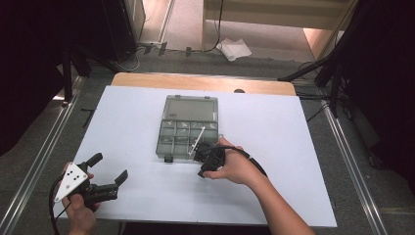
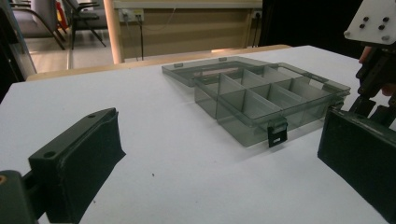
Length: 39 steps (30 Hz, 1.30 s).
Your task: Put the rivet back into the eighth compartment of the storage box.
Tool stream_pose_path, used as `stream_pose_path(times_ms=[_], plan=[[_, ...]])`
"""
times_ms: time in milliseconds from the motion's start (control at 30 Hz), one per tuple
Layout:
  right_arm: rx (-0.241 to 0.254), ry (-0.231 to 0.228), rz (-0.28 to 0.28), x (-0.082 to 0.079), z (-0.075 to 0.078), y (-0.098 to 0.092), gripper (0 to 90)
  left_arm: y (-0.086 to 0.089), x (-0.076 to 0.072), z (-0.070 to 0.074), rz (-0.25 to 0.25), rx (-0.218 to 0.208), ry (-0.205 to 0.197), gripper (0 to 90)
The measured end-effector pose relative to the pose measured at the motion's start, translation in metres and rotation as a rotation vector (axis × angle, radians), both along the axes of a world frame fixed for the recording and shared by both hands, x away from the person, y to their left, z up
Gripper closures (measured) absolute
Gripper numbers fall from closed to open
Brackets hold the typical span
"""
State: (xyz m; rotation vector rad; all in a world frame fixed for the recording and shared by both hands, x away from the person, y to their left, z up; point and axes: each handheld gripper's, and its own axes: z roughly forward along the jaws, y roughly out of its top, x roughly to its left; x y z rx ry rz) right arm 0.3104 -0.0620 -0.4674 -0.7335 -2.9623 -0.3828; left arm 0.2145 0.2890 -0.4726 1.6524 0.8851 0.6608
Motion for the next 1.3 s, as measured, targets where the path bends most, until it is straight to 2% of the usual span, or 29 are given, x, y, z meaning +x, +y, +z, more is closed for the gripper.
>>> stream_pose_path(times_ms=[200,367,667,800,1000,1300], plan=[[-0.02,-0.004,-0.001,0.0005,-0.0032,0.0003,72.8,0.0005,0.0001,0.0,0.001,-0.001,-0.001,0.0],[-0.024,0.011,-0.013,0.0017,-0.0051,-0.0032,76.3,0.0004,0.0,0.0001,0.001,0.001,-0.001,0.0],[-0.031,-0.002,-0.006,0.0007,-0.0085,-0.0055,78.9,-0.0002,-0.0001,-0.0001,-0.001,0.0,0.001,0.0],[-0.051,-0.038,0.041,-0.0003,-0.0091,-0.0034,82.4,-0.0002,-0.0003,0.0002,0.0,0.0,0.0,0.0],[-0.064,-0.042,0.056,-0.0009,-0.0081,-0.0023,83.8,0.001,-0.0007,0.0006,0.001,0.004,-0.002,0.0],[-0.054,-0.02,0.051,0.0016,-0.0051,-0.0051,84.0,-0.0001,-0.0001,0.0001,-0.001,0.001,-0.001,0.0]])
